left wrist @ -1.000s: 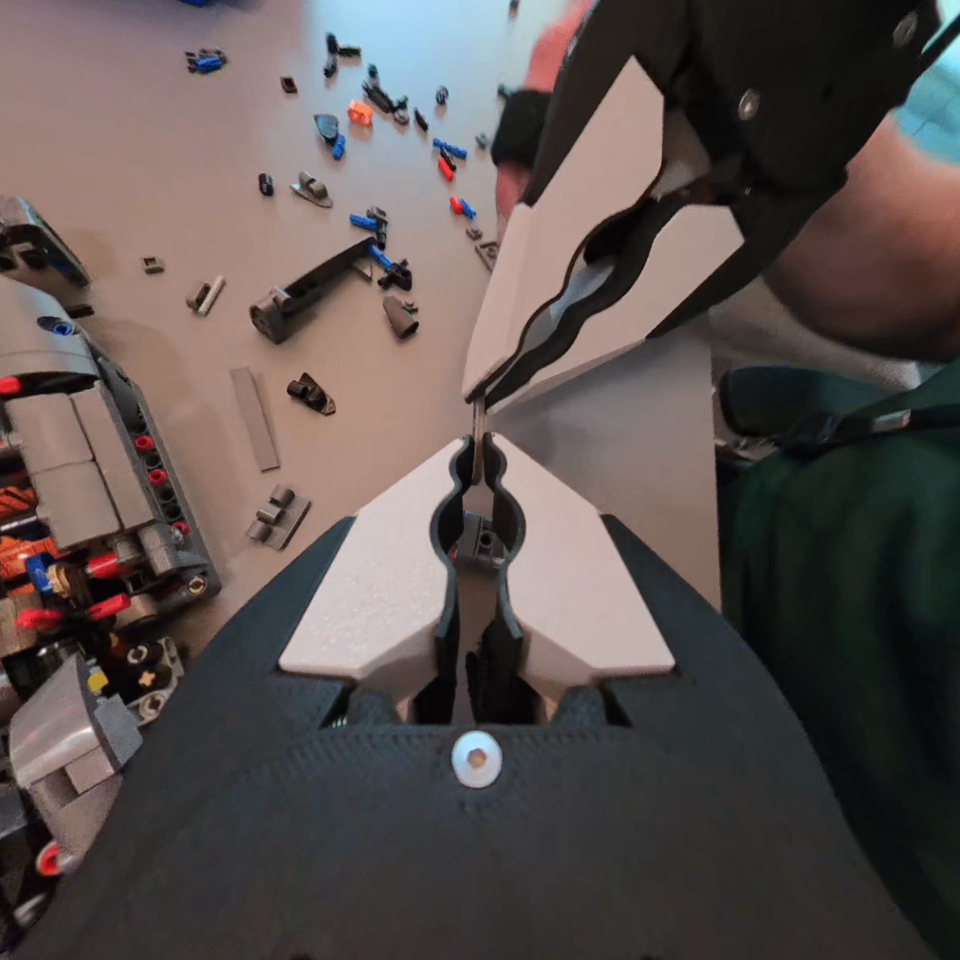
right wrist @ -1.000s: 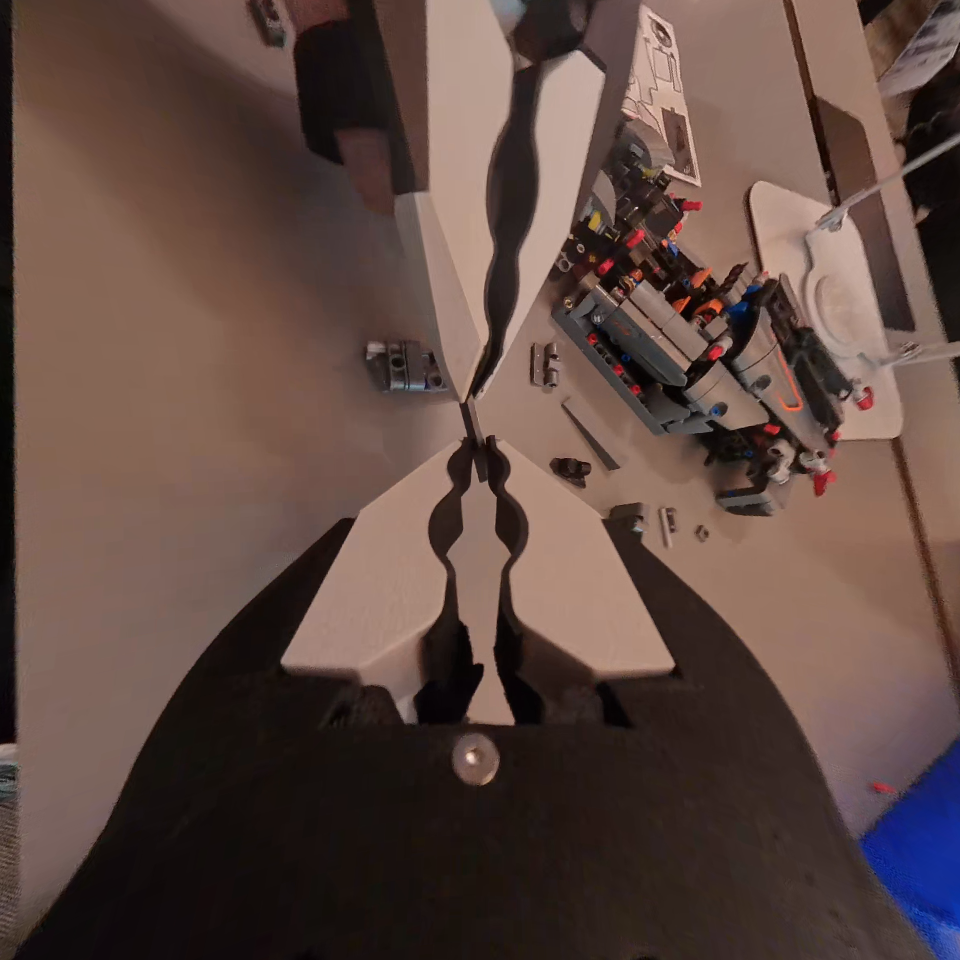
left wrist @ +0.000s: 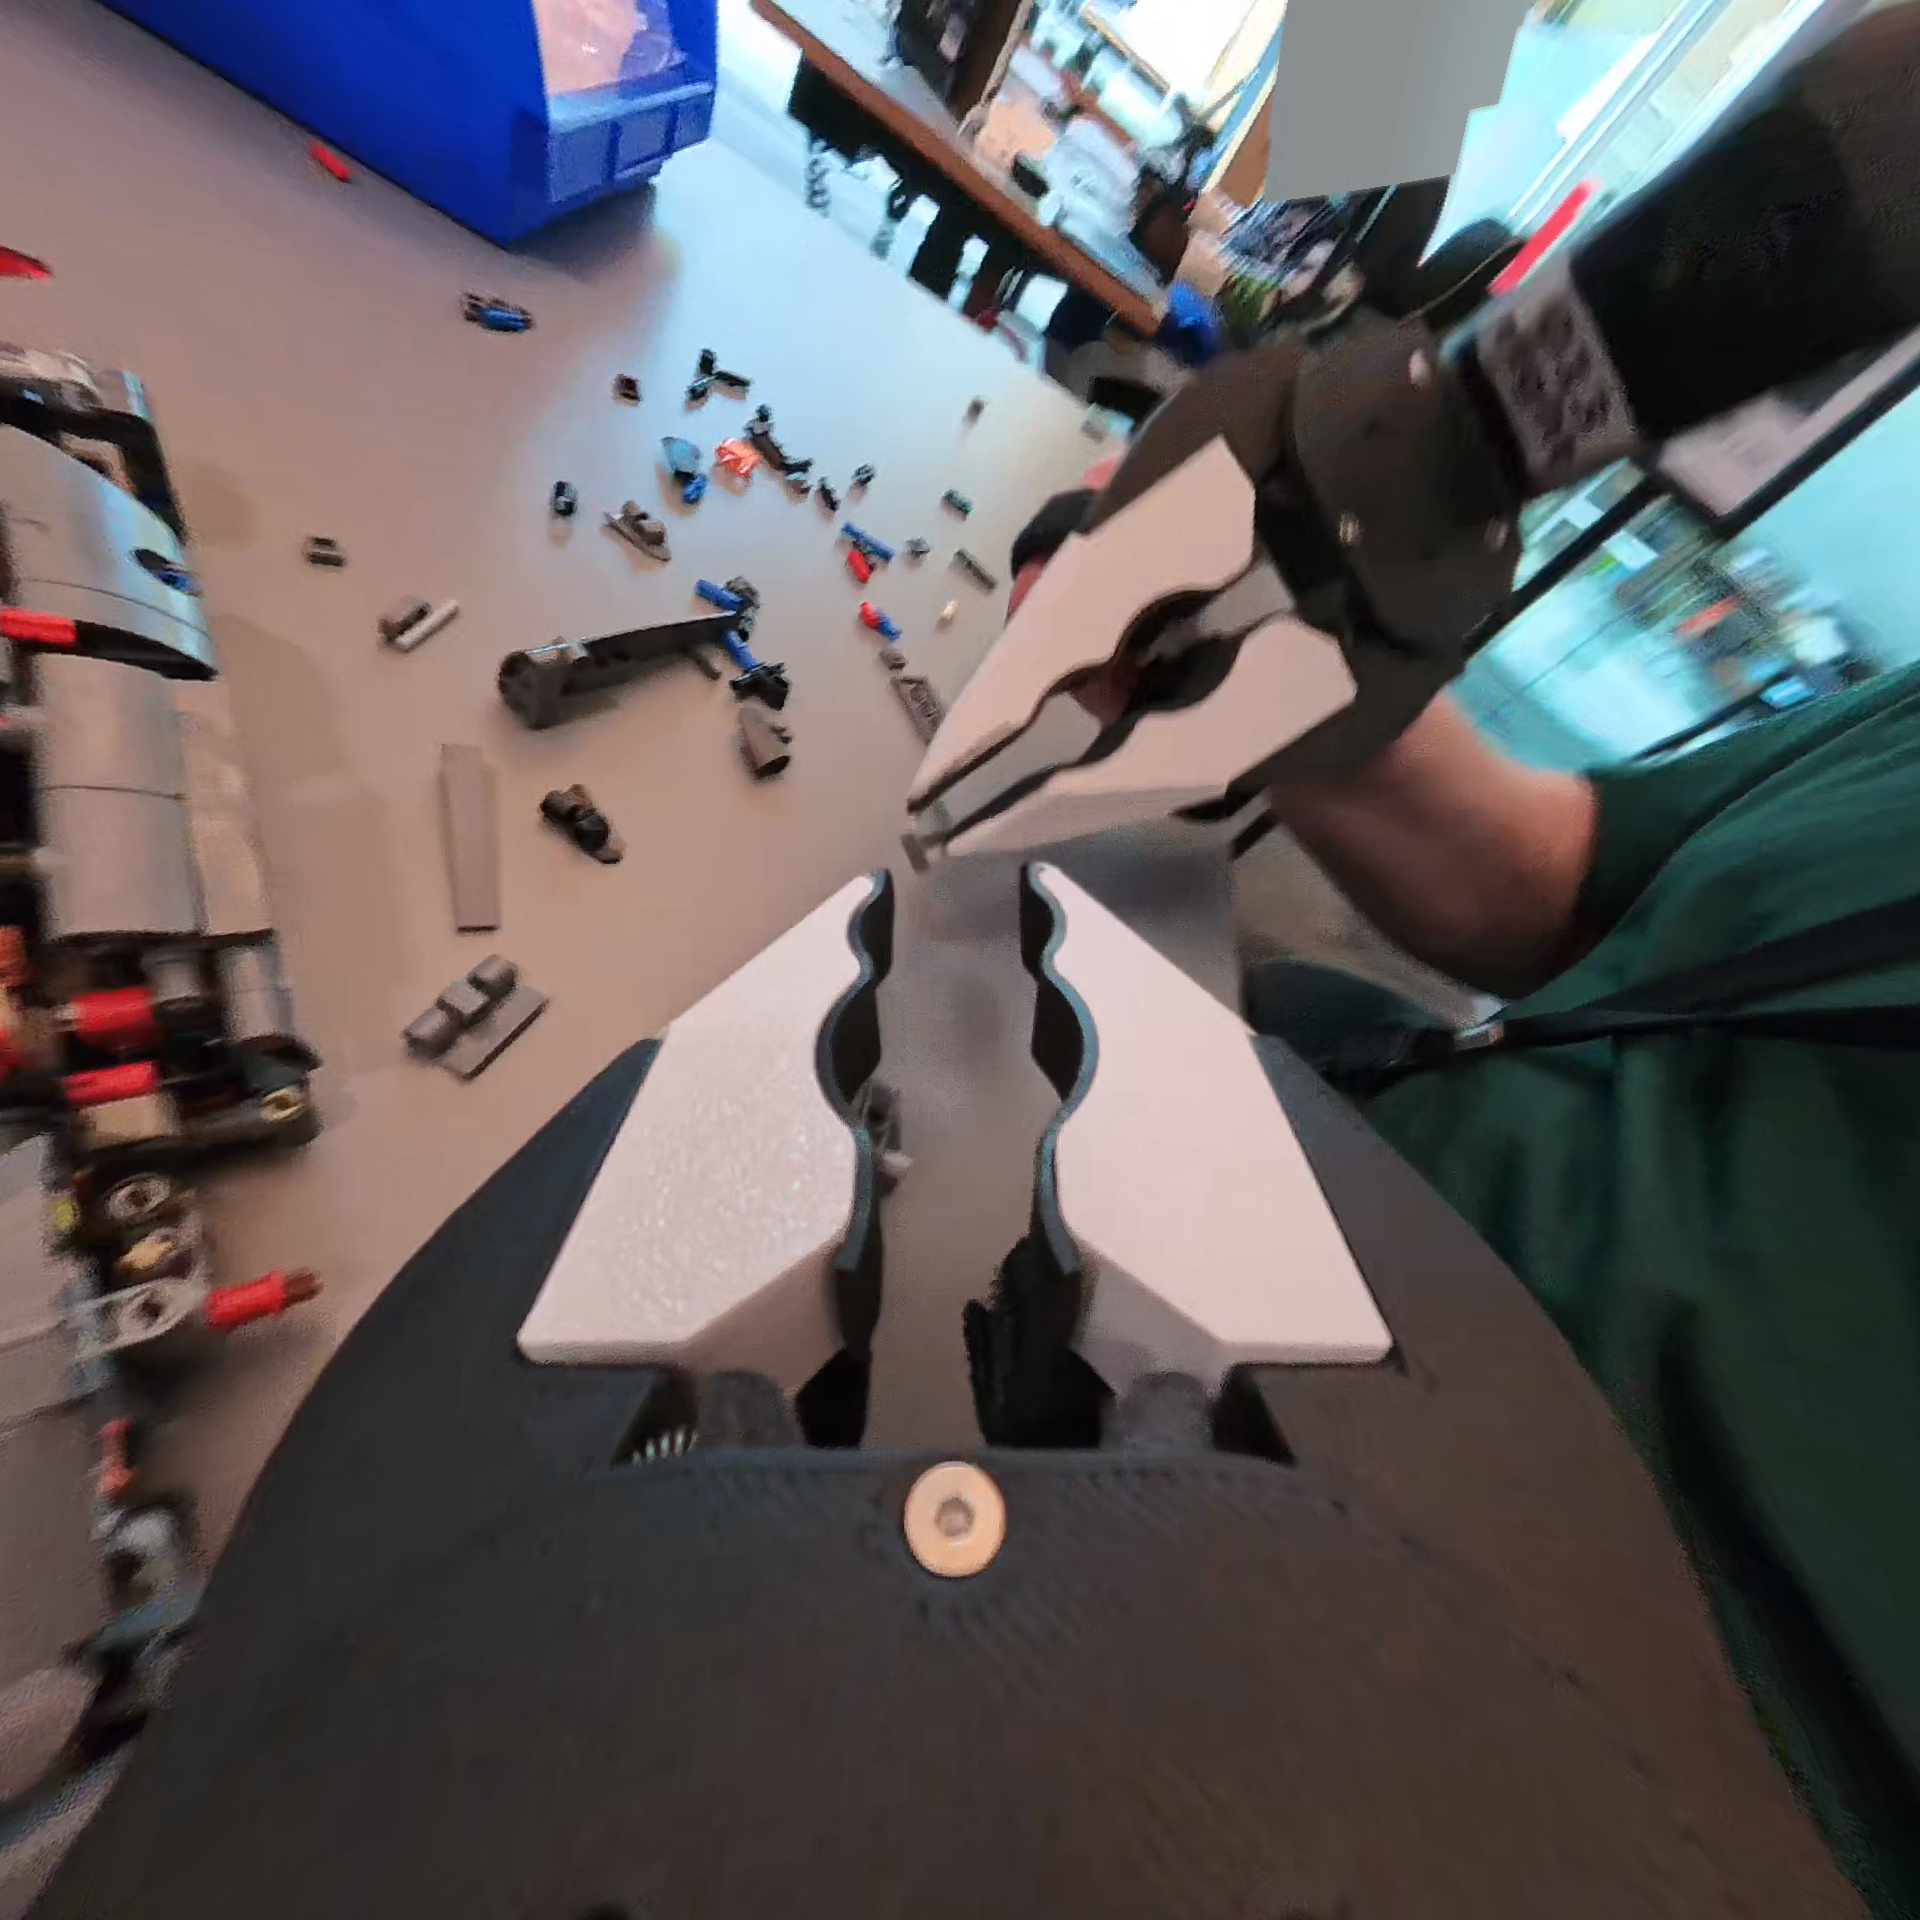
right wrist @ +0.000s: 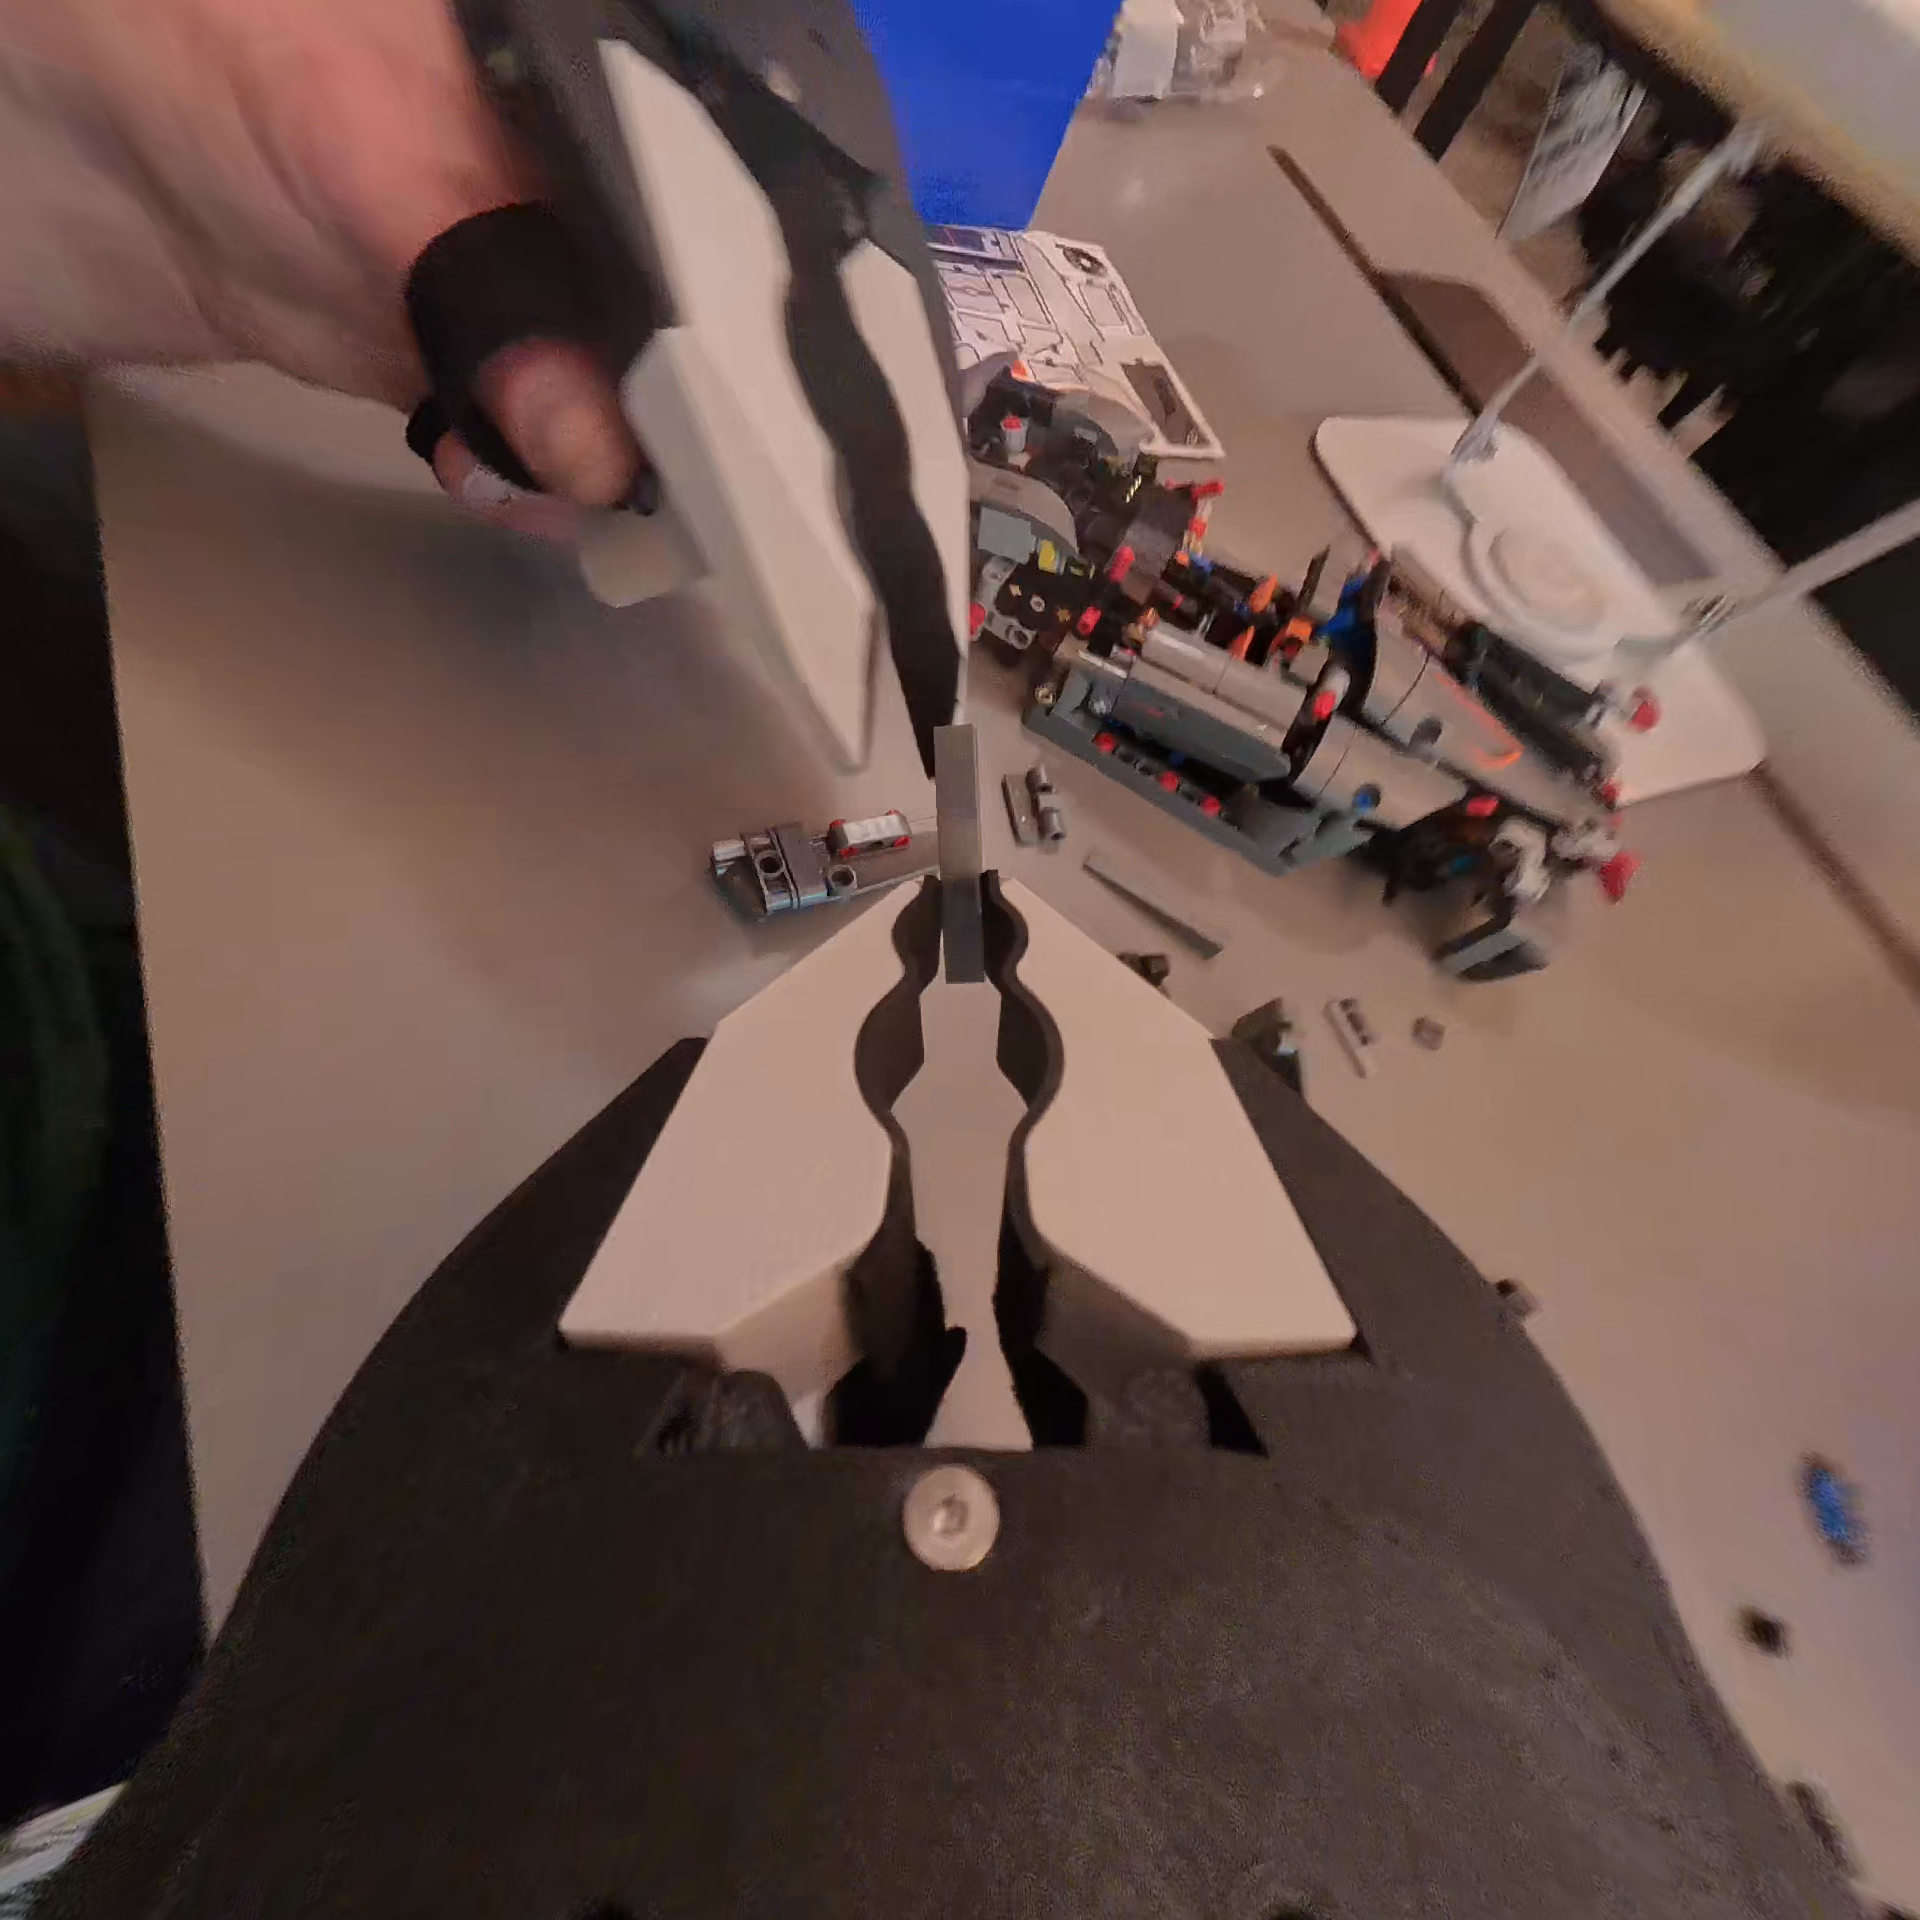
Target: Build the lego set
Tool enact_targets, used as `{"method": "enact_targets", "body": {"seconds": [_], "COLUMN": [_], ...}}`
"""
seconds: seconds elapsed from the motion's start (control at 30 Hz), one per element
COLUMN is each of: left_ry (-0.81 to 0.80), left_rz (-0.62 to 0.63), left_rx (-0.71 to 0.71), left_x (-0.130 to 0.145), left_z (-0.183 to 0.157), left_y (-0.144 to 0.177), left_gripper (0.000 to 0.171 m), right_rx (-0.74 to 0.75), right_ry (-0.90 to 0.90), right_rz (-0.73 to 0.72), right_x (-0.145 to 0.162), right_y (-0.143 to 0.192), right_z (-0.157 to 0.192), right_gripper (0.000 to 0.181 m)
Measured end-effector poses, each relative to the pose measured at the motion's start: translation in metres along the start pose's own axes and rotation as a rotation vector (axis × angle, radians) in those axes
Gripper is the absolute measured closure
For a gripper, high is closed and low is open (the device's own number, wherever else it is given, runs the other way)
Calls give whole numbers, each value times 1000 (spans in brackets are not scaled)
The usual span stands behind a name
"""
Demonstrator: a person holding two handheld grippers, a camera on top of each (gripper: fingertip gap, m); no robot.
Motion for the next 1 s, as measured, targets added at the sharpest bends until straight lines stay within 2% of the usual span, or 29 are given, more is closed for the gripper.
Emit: {"method": "enact_targets", "body": {"seconds": [0.07, 0.17, 0.27, 0.37, 0.43, 0.53, 0.63, 0.77, 0.83, 0.9, 1.0], "left_ry": [-83, -171, -245, -272, -295, -314, -328, -403, -375, -293, -183], "left_rz": [112, 276, 421, 468, 501, 504, 411, 98, -13, -131, -290], "left_rx": [-162, -298, -427, -447, -464, -477, -460, -337, -260, -146, 40], "left_x": [8, 24, 38, 46, 48, 48, 46, 27, 21, 15, 6], "left_z": [1, -1, 1, 2, 3, 3, 2, -18, -24, -25, -27], "left_y": [5, -2, -12, -20, -22, -23, -19, -7, 0, 8, 23], "left_gripper": [134, 127, 129, 136, 147, 148, 149, 149, 149, 149, 149], "right_rx": [-23, -54, -67, -100, -123, -136, -159, -265, -287, -288, -252], "right_ry": [-97, -210, -236, -260, -289, -320, -401, -635, -714, -686, -546], "right_rz": [25, 69, 100, 124, 137, 138, 109, -27, -131, -180, -188], "right_x": [7, 19, 26, 27, 29, 30, 28, 14, 5, -1, -10], "right_y": [-1, -5, -9, -11, -12, -13, -12, -8, -4, 1, 7], "right_z": [-5, -7, -3, 3, 6, 6, 4, 1, -5, -8, -10], "right_gripper": [176, 176, 176, 176, 176, 176, 177, 176, 176, 176, 176]}}
Point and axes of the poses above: each gripper's, where its closed fingertips meet, y back along the fingers, x out of its underside, z = x × y across the jaws, the point moved 7 cm from there along y, back along the fingers, and after that the axes turned 14 degrees about x, right-handed, at the moved point
